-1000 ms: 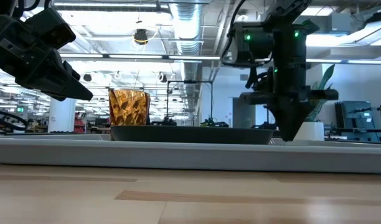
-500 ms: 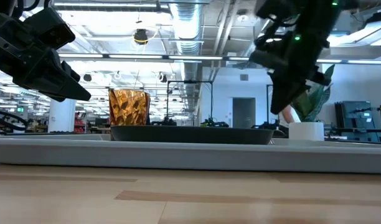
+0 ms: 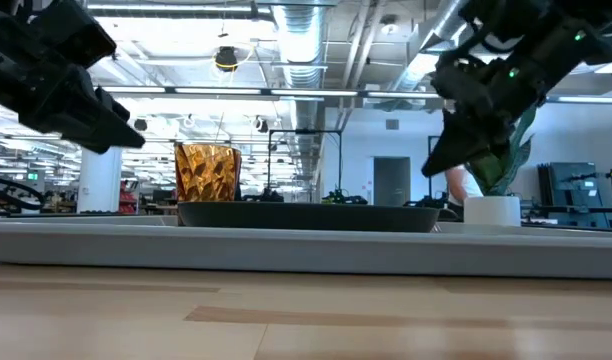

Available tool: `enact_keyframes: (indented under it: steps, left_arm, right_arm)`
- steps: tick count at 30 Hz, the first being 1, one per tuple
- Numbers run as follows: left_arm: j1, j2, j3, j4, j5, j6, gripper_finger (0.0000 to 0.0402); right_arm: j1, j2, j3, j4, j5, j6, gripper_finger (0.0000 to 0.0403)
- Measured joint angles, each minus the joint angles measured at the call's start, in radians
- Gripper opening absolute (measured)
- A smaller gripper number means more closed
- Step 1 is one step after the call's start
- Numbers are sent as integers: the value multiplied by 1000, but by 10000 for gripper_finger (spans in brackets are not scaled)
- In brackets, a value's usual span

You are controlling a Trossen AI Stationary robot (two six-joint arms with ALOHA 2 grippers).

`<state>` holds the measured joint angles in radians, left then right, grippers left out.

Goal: Pick and place plate/cup/fork/spoon on tray
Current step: Return to Home Position

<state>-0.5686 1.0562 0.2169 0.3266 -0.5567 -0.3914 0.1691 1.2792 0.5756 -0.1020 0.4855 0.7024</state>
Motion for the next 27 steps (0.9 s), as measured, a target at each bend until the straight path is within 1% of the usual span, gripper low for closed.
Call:
enact_keyframes:
  steps: [2, 5, 9, 13, 16, 20, 22, 24, 27]
  left_arm:
    - [0, -39, 0, -2, 1, 30, 0]
    - [10, -120, 0, -7, 5, 101, 0]
    - [64, -254, 0, -71, 69, 147, 0]
    - [143, -390, 0, -185, 129, 163, 0]
    - [198, -471, 0, -236, 176, 205, 0]
    - [248, -546, 0, -238, 244, 344, 0]
    - [276, -573, 0, -239, 246, 382, 0]
    - [306, -594, 0, -247, 250, 389, 0]
    - [358, -621, 0, -292, 289, 408, 0]
  right_arm:
    - [-30, -11, -1, -30, -11, -35, 16]
    - [-64, -25, -1, 7, -74, -197, 16]
    - [-118, -70, -26, 168, -207, -436, 5]
    - [-171, -135, -116, 356, -274, -597, 7]
    - [-205, -185, -186, 482, -335, -664, 4]
    - [-234, -248, -259, 585, -389, -725, 5]
    - [-246, -282, -280, 593, -412, -747, 4]
    - [-255, -312, -290, 591, -427, -761, 3]
    - [-280, -362, -311, 573, -435, -767, 4]
